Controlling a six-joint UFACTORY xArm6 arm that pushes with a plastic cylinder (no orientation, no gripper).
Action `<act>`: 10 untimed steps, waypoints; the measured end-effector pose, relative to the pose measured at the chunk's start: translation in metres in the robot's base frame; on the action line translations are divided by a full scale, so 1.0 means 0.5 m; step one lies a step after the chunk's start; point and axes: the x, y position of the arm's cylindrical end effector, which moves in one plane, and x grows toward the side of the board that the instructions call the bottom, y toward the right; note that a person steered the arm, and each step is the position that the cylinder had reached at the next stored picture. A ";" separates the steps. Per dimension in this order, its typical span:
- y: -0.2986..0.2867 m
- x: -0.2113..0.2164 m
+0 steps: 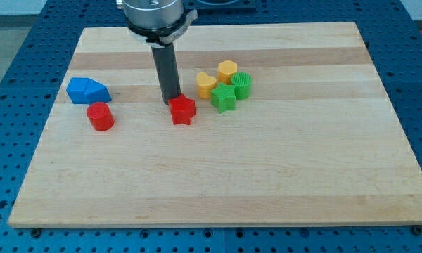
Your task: Push the red star closer to the group of blocks
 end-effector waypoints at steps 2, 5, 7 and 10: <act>-0.070 0.000; -0.050 0.071; 0.025 0.063; 0.065 0.053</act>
